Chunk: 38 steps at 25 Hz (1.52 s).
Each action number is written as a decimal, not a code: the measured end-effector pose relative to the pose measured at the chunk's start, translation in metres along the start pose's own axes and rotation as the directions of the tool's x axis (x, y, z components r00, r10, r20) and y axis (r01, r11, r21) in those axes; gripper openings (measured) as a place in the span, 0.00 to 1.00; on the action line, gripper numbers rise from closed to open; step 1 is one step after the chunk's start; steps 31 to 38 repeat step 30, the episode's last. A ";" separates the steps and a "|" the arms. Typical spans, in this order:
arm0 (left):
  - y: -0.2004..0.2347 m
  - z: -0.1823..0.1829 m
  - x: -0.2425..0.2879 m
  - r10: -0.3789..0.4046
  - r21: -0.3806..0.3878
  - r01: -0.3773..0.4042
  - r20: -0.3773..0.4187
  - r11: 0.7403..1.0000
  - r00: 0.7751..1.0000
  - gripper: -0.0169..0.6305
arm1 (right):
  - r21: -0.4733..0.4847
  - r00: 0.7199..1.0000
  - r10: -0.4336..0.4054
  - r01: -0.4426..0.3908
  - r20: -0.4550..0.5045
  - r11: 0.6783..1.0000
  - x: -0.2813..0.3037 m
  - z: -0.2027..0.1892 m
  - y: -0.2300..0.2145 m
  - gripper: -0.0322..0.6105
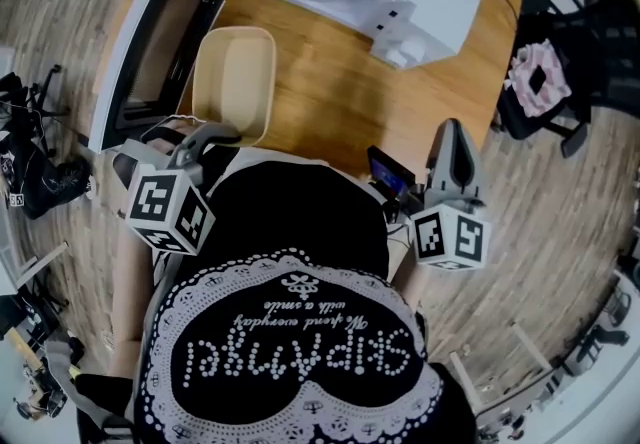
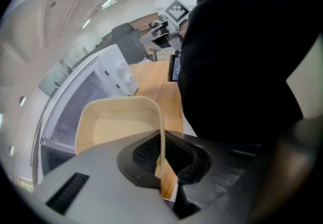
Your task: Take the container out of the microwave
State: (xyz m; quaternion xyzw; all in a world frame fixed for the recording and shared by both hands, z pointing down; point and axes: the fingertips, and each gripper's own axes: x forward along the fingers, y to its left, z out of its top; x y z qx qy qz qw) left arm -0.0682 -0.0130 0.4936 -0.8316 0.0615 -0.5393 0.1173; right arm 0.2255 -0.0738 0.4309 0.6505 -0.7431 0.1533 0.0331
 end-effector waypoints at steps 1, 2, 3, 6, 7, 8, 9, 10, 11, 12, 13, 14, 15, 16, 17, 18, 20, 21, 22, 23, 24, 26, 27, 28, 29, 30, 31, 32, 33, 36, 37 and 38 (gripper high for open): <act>0.000 0.000 0.000 0.001 0.002 -0.001 -0.001 1.000 1.000 0.07 | -0.002 1.000 0.001 -0.001 -0.002 1.000 -0.001 -0.001 0.000 0.11; 0.000 0.000 0.000 0.002 0.003 -0.002 -0.001 1.000 1.000 0.07 | -0.004 1.000 0.002 -0.002 -0.006 1.000 -0.001 -0.002 0.000 0.10; 0.000 -0.001 0.000 0.003 0.003 -0.003 -0.002 1.000 1.000 0.07 | -0.008 1.000 0.004 -0.004 -0.011 1.000 -0.002 -0.003 0.000 0.10; -0.001 -0.002 0.000 0.003 0.004 -0.003 -0.005 1.000 1.000 0.07 | -0.024 1.000 0.002 -0.003 -0.022 1.000 -0.004 -0.006 -0.002 0.10; -0.002 -0.002 0.000 0.002 0.005 -0.002 -0.005 1.000 1.000 0.07 | -0.028 1.000 0.000 -0.001 -0.022 1.000 -0.004 -0.006 -0.003 0.10; -0.002 -0.002 0.000 0.002 0.006 -0.002 -0.006 1.000 1.000 0.07 | -0.031 1.000 -0.001 0.001 -0.022 1.000 -0.005 -0.006 -0.003 0.10; -0.002 -0.002 0.000 0.002 0.008 -0.002 -0.007 1.000 1.000 0.07 | -0.034 1.000 -0.002 0.001 -0.021 0.999 -0.006 -0.006 -0.003 0.10; -0.003 -0.002 -0.001 0.001 0.010 -0.001 -0.008 1.000 1.000 0.07 | -0.035 1.000 -0.003 0.002 -0.020 0.999 -0.006 -0.006 -0.003 0.10; -0.003 -0.003 -0.001 0.001 0.012 -0.001 -0.010 1.000 1.000 0.07 | -0.036 1.000 -0.004 0.003 -0.019 0.999 -0.007 -0.006 -0.004 0.10; -0.003 -0.003 -0.001 0.001 0.015 -0.001 -0.010 1.000 1.000 0.07 | -0.035 1.000 -0.005 0.004 -0.017 0.999 -0.008 -0.006 -0.004 0.10; -0.003 -0.003 -0.001 0.001 0.017 -0.001 -0.010 1.000 1.000 0.07 | -0.033 1.000 -0.006 0.005 -0.015 0.999 -0.008 -0.005 -0.004 0.10; -0.003 -0.002 -0.001 0.002 0.018 -0.001 -0.009 1.000 1.000 0.07 | -0.032 1.000 -0.008 0.007 -0.013 0.999 -0.009 -0.005 -0.004 0.10; -0.003 -0.002 -0.001 0.002 0.019 -0.001 -0.008 1.000 1.000 0.07 | -0.031 1.000 -0.010 0.009 -0.010 0.999 -0.009 -0.005 -0.005 0.10; -0.003 -0.001 -0.001 0.001 0.020 -0.001 -0.007 1.000 1.000 0.07 | -0.030 1.000 -0.012 0.011 -0.009 0.999 -0.010 -0.005 -0.006 0.10; -0.002 -0.001 -0.001 0.002 0.020 -0.002 -0.007 1.000 1.000 0.07 | -0.029 1.000 -0.014 0.014 -0.009 0.999 -0.010 -0.005 -0.006 0.10; -0.002 -0.001 -0.001 0.002 0.021 -0.002 -0.008 1.000 1.000 0.07 | -0.029 1.000 -0.016 0.016 -0.009 0.999 -0.011 -0.005 -0.007 0.10; -0.001 -0.002 -0.001 0.004 0.021 -0.004 -0.009 1.000 1.000 0.07 | -0.028 1.000 -0.018 0.018 -0.008 0.999 -0.011 -0.006 -0.008 0.10; -0.001 -0.002 -0.001 0.004 0.020 -0.004 -0.009 1.000 1.000 0.07 | -0.027 1.000 -0.019 0.019 -0.007 0.999 -0.011 -0.005 -0.008 0.10; -0.001 -0.002 -0.001 0.004 0.019 -0.003 -0.009 1.000 1.000 0.07 | -0.026 1.000 -0.020 0.020 -0.005 0.999 -0.011 -0.005 -0.008 0.10; 0.000 -0.003 -0.002 0.003 0.019 -0.003 -0.010 1.000 1.000 0.07 | -0.024 1.000 -0.021 0.021 -0.003 0.999 -0.011 -0.005 -0.008 0.10; 0.000 -0.003 -0.002 0.002 0.019 -0.002 -0.011 1.000 1.000 0.07 | -0.023 1.000 -0.022 0.022 -0.001 0.999 -0.011 -0.004 -0.009 0.10; -0.001 -0.003 -0.002 0.002 0.018 -0.001 -0.012 1.000 1.000 0.07 | -0.020 1.000 -0.024 0.025 0.003 0.999 -0.011 -0.003 -0.010 0.10; -0.001 -0.002 -0.002 0.002 0.018 -0.002 -0.013 1.000 1.000 0.07 | -0.019 1.000 -0.025 0.025 0.005 1.000 -0.012 -0.002 -0.010 0.10; 0.000 -0.002 -0.002 0.003 0.019 -0.003 -0.014 1.000 1.000 0.07 | -0.018 1.000 -0.025 0.025 0.007 1.000 -0.012 -0.002 -0.011 0.10; 0.000 -0.002 -0.002 0.004 0.019 -0.004 -0.015 1.000 1.000 0.07 | -0.018 1.000 -0.024 0.025 0.008 1.000 -0.012 -0.001 -0.011 0.10; 0.000 -0.002 -0.002 0.006 0.019 -0.005 -0.016 1.000 1.000 0.07 | -0.018 1.000 -0.024 0.025 0.010 1.000 -0.012 -0.001 -0.012 0.10; 0.000 -0.002 -0.002 0.006 0.019 -0.005 -0.016 1.000 1.000 0.07 | -0.018 1.000 -0.024 0.025 0.010 1.000 -0.012 -0.001 -0.012 0.10; 0.000 -0.002 -0.002 0.006 0.019 -0.005 -0.016 1.000 1.000 0.07 | -0.018 1.000 -0.024 0.025 0.010 1.000 -0.012 -0.001 -0.012 0.10; 0.000 -0.002 -0.002 0.006 0.019 -0.005 -0.016 1.000 1.000 0.07 | -0.018 1.000 -0.024 0.025 0.010 1.000 -0.012 -0.001 -0.012 0.10; 0.000 -0.002 -0.002 0.006 0.019 -0.005 -0.016 1.000 1.000 0.07 | -0.018 1.000 -0.024 0.025 0.010 1.000 -0.012 -0.001 -0.012 0.10; 0.000 -0.002 -0.002 0.006 0.019 -0.005 -0.016 1.000 1.000 0.07 | -0.018 1.000 -0.024 0.025 0.010 1.000 -0.012 -0.001 -0.012 0.10; 0.000 -0.002 -0.002 0.006 0.019 -0.005 -0.016 1.000 1.000 0.07 | -0.018 1.000 -0.024 0.025 0.010 1.000 -0.012 -0.001 -0.012 0.10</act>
